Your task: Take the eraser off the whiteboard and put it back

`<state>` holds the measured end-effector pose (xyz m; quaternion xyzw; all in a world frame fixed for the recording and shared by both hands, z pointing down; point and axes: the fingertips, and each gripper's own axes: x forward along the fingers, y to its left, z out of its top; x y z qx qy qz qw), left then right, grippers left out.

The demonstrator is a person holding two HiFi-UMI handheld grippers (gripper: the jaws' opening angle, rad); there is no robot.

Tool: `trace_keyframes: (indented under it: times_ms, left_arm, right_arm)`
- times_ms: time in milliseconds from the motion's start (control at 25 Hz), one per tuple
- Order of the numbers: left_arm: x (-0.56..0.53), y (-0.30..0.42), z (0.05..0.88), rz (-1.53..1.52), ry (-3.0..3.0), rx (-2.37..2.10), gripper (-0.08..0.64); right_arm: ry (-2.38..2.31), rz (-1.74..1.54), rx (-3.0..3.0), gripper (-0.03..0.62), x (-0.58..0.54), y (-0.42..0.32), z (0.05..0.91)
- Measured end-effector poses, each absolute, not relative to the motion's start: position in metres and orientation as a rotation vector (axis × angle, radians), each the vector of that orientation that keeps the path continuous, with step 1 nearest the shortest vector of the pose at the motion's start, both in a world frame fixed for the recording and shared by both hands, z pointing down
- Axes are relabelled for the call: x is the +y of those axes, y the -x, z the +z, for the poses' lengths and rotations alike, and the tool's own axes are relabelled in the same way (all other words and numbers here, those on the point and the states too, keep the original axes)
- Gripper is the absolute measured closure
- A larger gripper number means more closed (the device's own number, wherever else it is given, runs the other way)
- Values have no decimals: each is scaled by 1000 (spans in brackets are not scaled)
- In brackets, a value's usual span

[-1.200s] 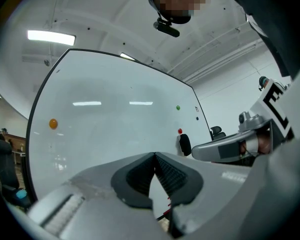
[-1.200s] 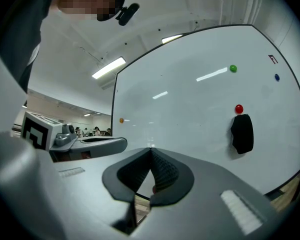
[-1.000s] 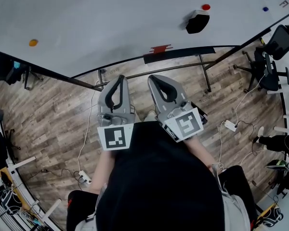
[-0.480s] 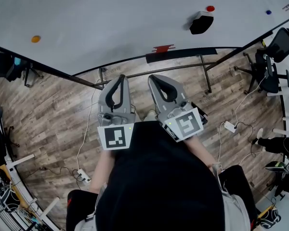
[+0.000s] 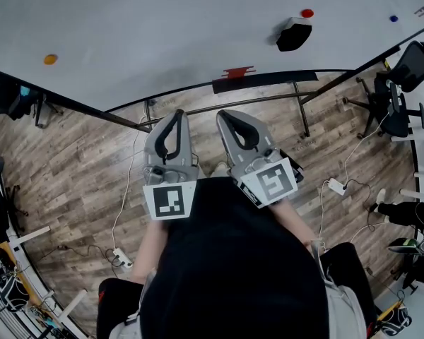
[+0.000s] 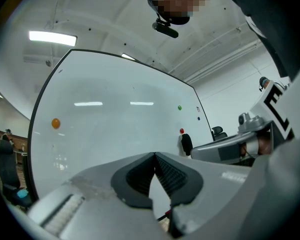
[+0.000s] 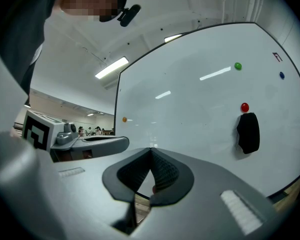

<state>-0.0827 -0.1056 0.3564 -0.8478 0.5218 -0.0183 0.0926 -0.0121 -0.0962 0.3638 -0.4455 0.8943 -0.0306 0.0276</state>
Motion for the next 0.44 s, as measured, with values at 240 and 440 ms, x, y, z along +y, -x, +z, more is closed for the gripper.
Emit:
trace_keyframes:
  times_ms: [240, 440]
  left_arm:
    - [-110, 78, 356, -64, 2513, 1544, 557]
    - [-112, 75, 356, -57, 2513, 1549, 558]
  right_arm:
    - [1367, -97, 2763, 591, -100, 9, 365]
    - [1366, -101, 2767, 591, -101, 6, 365]
